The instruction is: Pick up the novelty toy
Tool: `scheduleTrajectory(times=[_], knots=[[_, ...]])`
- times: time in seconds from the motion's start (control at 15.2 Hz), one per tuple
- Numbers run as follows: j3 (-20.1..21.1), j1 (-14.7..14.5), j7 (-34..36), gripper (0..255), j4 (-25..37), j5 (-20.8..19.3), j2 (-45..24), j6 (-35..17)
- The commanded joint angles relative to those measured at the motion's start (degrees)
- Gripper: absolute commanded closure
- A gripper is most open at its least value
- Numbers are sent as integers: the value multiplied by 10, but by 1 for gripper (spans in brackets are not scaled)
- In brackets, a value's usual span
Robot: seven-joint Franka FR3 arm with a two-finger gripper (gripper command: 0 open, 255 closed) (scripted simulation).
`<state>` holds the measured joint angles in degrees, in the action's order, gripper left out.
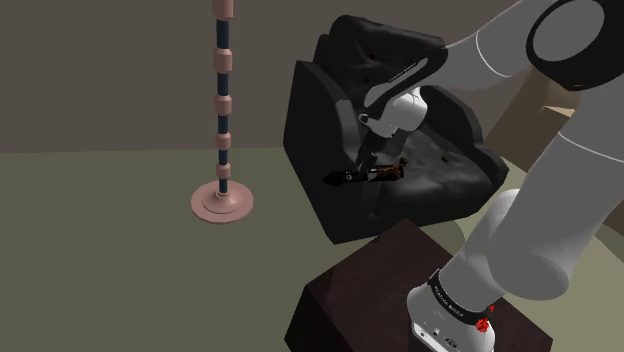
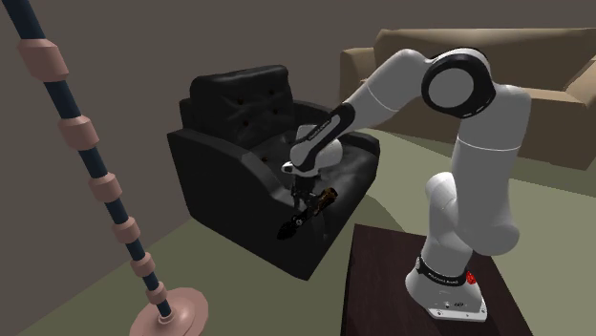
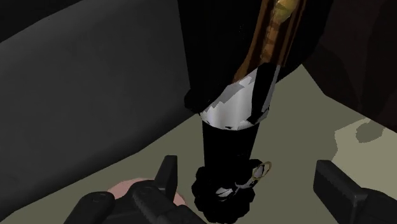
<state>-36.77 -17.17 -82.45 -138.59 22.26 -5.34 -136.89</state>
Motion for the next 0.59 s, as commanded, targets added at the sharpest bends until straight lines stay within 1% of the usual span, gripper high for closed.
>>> scheduleTrajectory(times=[0.0,0.07,0.2,0.26,0.53], knots=[[4,2,-18,0,-1,22,-18,-12],[8,4,-31,0,-2,38,-31,-20],[9,5,-31,0,-2,38,-31,-21],[9,5,-32,255,-2,38,-31,-21],[9,5,-32,255,-2,39,-31,-21]])
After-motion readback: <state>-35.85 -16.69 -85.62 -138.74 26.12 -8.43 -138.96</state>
